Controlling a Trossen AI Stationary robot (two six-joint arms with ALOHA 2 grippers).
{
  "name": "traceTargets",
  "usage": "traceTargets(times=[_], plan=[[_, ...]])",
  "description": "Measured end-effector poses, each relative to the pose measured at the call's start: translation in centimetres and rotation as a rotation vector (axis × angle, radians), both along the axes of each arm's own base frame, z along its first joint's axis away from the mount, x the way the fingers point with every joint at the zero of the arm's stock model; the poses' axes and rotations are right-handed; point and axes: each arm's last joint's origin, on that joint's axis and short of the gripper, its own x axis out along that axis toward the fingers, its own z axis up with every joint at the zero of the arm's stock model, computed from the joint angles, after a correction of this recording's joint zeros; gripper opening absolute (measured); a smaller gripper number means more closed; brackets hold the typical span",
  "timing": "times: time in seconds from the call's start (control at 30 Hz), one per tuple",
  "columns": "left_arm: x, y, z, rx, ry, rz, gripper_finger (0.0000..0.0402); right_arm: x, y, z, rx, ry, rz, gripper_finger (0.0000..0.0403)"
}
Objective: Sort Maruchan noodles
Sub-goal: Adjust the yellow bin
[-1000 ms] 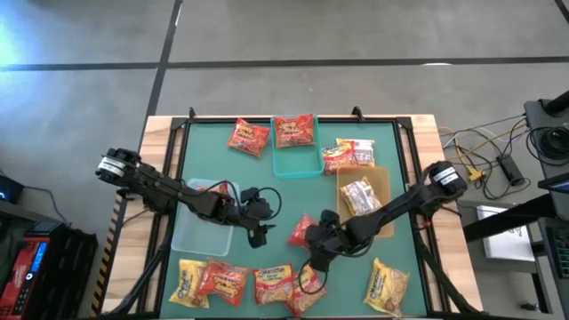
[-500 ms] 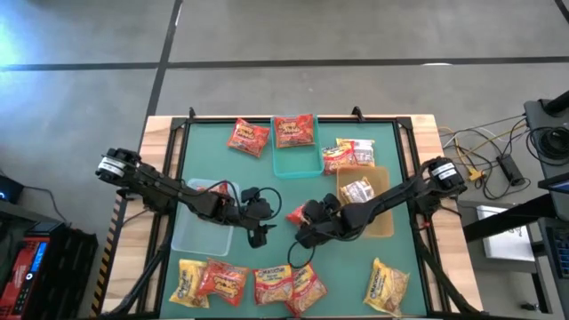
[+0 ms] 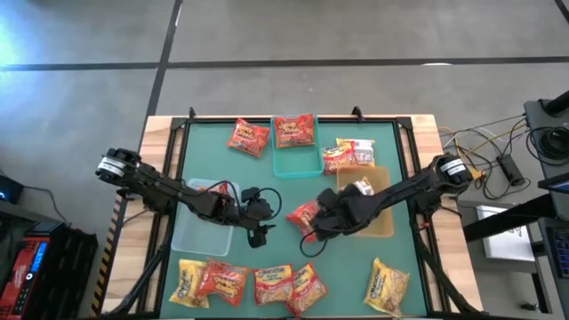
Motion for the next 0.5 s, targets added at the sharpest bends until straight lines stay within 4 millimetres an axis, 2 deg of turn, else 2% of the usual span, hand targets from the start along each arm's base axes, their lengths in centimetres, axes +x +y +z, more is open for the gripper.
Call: traceTargets(times=[0.13, 0.5], plan=[[0.0, 0.0, 0.0, 0.001, 0.001, -0.001, 0.0207, -0.8, -0.4, -0.3, -0.024, 0.026, -0.094, 0.0224], [0.0, 0.0, 0.0, 0.013, 0.003, -0.012, 0.0207, -1.7, -0.9, -1.4, -0.022, 0.045, -0.187, 0.0224]])
